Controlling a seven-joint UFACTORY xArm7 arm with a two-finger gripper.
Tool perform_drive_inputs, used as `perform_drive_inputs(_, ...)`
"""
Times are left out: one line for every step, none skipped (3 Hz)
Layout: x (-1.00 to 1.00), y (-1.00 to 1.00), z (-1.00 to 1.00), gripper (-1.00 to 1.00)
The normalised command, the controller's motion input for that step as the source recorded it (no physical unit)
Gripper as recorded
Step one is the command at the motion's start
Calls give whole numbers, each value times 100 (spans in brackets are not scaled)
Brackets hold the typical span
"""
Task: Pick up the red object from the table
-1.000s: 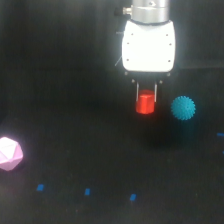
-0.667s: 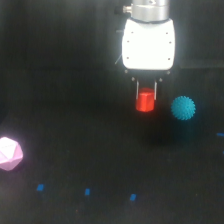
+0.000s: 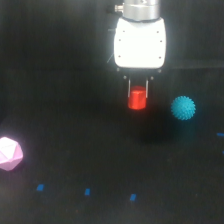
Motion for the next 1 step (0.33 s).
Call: perform_drive_inputs(3, -11, -54, -100)
